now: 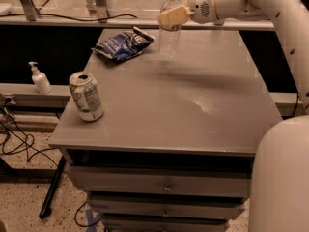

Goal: Move water bottle near blue chip bag

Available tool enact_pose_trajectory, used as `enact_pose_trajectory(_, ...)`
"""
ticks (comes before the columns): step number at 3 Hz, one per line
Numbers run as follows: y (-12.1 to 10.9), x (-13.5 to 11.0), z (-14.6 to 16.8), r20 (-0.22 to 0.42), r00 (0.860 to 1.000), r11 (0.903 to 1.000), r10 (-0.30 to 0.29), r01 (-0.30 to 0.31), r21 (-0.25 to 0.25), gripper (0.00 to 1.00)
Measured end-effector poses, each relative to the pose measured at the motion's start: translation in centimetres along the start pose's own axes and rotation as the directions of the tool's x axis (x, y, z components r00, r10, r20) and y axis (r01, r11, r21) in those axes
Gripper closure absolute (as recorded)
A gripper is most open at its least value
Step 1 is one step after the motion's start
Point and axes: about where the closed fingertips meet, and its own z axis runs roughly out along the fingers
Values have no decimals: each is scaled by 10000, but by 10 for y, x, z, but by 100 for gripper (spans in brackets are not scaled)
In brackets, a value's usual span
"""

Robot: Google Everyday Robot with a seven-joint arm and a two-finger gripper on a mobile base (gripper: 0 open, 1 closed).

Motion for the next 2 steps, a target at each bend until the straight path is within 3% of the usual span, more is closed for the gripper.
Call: enact_pose_trajectory(2, 2, 2, 51, 335, 9992, 9982, 213, -194, -560, 100)
